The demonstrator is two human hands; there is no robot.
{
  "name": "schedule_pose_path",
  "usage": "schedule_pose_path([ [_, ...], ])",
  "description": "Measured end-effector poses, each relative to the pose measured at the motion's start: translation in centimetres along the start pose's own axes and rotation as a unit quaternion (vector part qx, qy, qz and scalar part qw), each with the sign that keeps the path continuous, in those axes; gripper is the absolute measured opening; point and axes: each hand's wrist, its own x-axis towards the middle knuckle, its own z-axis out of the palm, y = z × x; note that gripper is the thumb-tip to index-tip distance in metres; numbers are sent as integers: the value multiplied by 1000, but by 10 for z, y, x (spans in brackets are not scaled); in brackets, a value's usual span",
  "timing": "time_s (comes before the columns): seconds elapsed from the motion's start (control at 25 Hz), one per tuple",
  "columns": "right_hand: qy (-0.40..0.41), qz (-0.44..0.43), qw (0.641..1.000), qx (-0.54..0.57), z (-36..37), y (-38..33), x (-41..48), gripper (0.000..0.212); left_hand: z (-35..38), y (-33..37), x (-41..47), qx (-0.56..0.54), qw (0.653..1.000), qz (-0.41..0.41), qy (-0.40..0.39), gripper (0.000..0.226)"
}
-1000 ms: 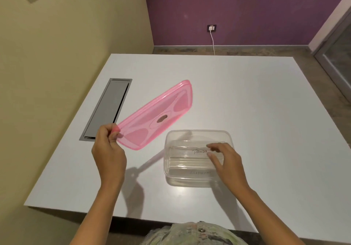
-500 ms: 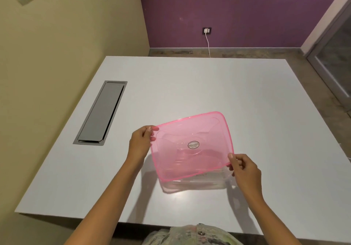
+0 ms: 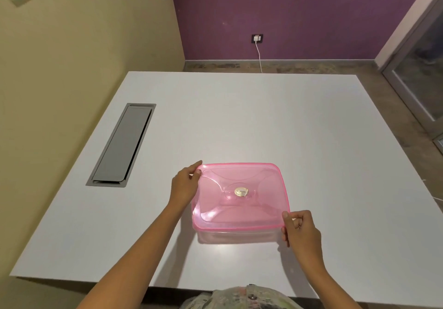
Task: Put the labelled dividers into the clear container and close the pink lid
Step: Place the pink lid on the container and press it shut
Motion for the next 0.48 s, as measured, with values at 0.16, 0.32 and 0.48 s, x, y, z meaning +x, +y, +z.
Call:
schedule_pose_path([
  [0.16, 5, -18, 999, -47, 4, 5, -4, 18, 10, -2, 8, 25, 1000, 7, 5, 34],
  [0.32, 6, -14, 998, -57, 4, 8, -6, 21, 20, -4, 5, -21, 999, 2, 44, 32],
  [0.48, 12, -6, 997, -79, 4, 8, -3, 22, 28, -6, 2, -30, 996, 19, 82, 29],
])
